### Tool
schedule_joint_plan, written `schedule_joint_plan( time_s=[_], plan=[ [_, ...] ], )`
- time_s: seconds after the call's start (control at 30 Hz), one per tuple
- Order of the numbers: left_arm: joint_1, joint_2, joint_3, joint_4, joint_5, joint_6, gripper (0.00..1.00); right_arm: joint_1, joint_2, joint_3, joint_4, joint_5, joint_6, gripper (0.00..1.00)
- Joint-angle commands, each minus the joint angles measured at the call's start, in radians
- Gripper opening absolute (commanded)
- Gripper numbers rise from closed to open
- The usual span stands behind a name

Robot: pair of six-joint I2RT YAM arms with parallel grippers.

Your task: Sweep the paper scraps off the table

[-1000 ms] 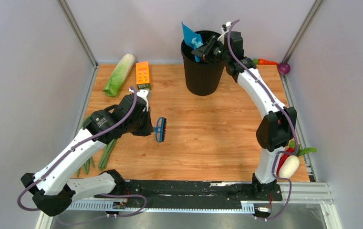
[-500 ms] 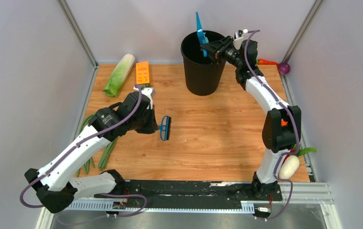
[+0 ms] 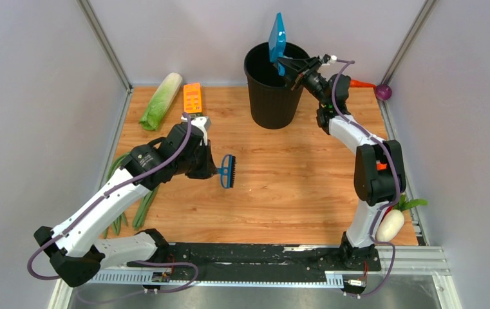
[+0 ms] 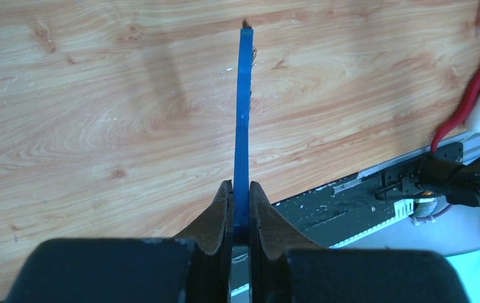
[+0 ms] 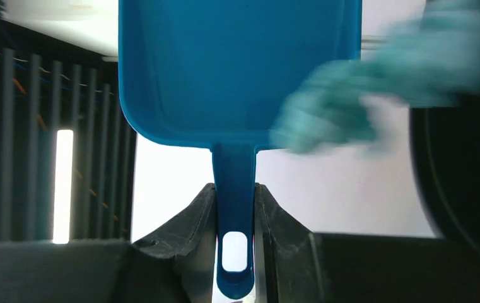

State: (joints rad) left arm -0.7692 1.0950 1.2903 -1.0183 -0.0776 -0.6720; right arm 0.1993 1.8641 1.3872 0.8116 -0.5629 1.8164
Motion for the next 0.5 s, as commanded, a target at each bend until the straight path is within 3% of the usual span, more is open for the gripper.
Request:
schedule_joint_plan(
  time_s=[0.0,0.47],
  plan=[
    [0.004,-0.018,0.007,0.037,0.016,-0.028,0.0,-0.006,0.01,-0.033,0.28,0.087,0.228,0.0],
    [0.004,-0.018,-0.003,0.05,0.038,-0.044,0.0,0.002,-0.026,-0.021,0.39,0.239,0.362,0.0]
  ],
)
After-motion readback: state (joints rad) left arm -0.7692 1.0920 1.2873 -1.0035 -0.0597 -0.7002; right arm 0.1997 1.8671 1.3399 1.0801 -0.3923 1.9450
